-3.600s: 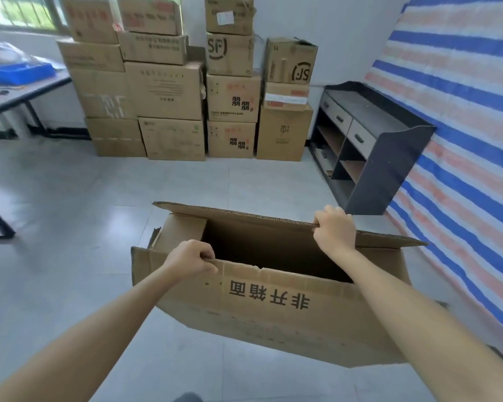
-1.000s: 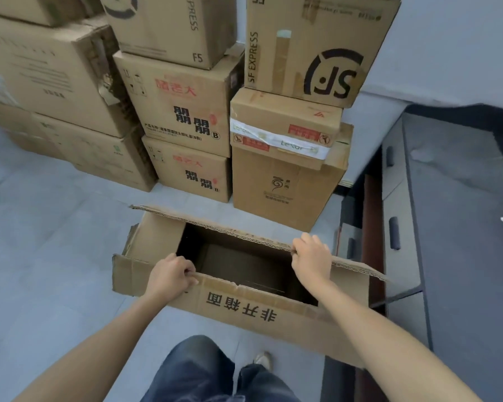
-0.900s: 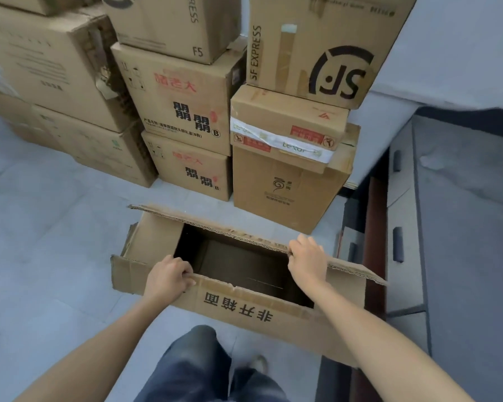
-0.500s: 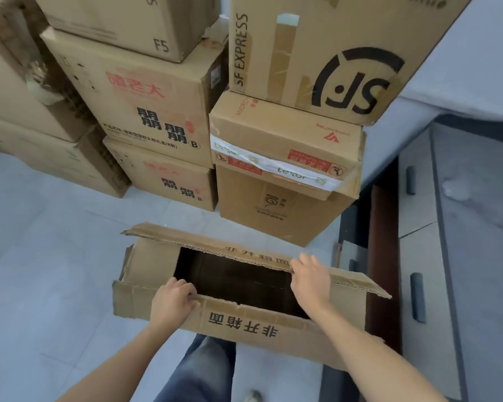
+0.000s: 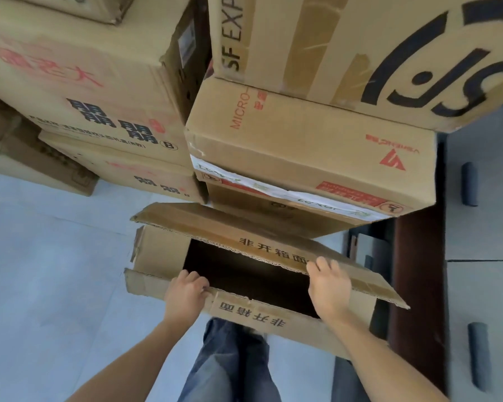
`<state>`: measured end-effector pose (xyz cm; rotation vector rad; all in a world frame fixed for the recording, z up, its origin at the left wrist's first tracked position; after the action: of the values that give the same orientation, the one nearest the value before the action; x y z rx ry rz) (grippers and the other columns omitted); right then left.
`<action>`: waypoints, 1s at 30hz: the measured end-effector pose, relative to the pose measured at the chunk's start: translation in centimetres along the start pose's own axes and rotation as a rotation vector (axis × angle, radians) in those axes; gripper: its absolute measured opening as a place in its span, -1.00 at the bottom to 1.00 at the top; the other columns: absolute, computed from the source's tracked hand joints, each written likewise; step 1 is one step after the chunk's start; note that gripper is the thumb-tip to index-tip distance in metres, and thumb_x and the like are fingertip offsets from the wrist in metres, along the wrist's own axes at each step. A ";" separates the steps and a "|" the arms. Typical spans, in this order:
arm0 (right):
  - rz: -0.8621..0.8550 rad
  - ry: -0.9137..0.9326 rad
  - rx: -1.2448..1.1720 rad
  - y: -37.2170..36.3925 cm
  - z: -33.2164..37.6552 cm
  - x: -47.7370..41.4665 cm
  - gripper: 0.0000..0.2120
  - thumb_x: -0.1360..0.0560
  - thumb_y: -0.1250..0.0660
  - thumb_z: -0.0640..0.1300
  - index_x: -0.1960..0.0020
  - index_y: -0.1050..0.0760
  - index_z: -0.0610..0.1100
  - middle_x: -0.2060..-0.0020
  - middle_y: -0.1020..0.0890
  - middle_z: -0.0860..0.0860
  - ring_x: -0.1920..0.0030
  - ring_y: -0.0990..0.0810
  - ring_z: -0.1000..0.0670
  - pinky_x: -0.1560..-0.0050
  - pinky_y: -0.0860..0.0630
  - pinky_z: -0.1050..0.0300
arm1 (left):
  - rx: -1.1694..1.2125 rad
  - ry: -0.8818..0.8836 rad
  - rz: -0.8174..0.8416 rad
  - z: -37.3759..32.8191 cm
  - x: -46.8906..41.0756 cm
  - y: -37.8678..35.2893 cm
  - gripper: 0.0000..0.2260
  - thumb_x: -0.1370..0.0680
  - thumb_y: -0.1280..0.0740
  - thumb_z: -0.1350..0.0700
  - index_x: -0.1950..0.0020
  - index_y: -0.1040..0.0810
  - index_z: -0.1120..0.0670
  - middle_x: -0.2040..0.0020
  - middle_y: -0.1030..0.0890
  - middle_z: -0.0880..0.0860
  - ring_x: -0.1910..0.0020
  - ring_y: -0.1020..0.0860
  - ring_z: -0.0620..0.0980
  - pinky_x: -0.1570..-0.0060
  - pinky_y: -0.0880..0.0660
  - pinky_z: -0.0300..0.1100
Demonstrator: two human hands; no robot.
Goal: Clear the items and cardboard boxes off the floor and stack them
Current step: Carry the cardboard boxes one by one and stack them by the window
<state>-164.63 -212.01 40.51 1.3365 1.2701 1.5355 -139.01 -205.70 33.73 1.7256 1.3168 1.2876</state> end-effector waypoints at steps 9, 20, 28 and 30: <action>0.380 -0.122 -0.100 -6.0 -0.5 -4.1 -0.58 -0.62 -0.04 -0.08 -0.48 -0.17 -0.03 -0.39 -0.31 -0.11 -0.40 -0.22 -0.14 -0.29 -0.26 -0.02 | -0.050 0.129 -0.084 -0.6 -6.8 -2.4 -0.68 -0.14 -0.63 0.27 0.17 -0.65 0.17 0.21 -0.63 0.15 0.22 -0.59 0.23 0.16 -0.56 0.02; 0.600 -0.355 -0.293 -9.4 -1.0 5.6 -0.51 -0.64 0.04 0.03 -0.53 0.03 -0.03 -0.50 -0.04 -0.15 -0.49 -0.04 -0.13 -0.40 -0.17 -0.02 | 0.020 0.389 0.609 -1.5 -3.9 -4.8 -0.42 -0.62 -0.14 0.01 -0.55 0.07 0.03 -0.54 -0.04 0.13 -0.48 -0.12 0.18 -0.36 -0.24 0.04; 0.489 -0.530 -0.586 -5.2 -1.6 10.1 -0.58 -0.62 -0.06 -0.03 -0.44 -0.22 -0.13 -0.40 -0.28 -0.14 -0.38 -0.23 -0.13 -0.31 -0.27 0.00 | 0.327 0.501 0.522 -5.3 3.3 -0.5 -0.63 -0.60 -0.19 0.09 -0.39 -0.36 0.16 -0.31 -0.47 0.15 -0.26 -0.46 0.13 -0.20 -0.39 -0.11; 0.424 -0.555 -0.673 -3.7 -1.6 11.5 -0.60 -0.61 -0.09 -0.06 -0.41 -0.28 -0.15 -0.36 -0.33 -0.15 -0.35 -0.26 -0.14 -0.29 -0.29 0.01 | 0.391 0.495 0.463 -6.9 4.3 0.8 -0.67 -0.60 -0.19 0.12 -0.33 -0.42 0.20 -0.28 -0.50 0.15 -0.21 -0.49 0.14 -0.18 -0.40 -0.13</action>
<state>-168.72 -200.55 40.02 1.4559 0.0992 1.5062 -145.01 -202.56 38.24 2.1588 1.5761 1.9124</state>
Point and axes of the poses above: each hand's wrist, its own x-axis away from the middle knuckle, its own y-axis out of the back of the hand, z = x × y, the point moved 4 cm from there along -x, towards the middle knuckle
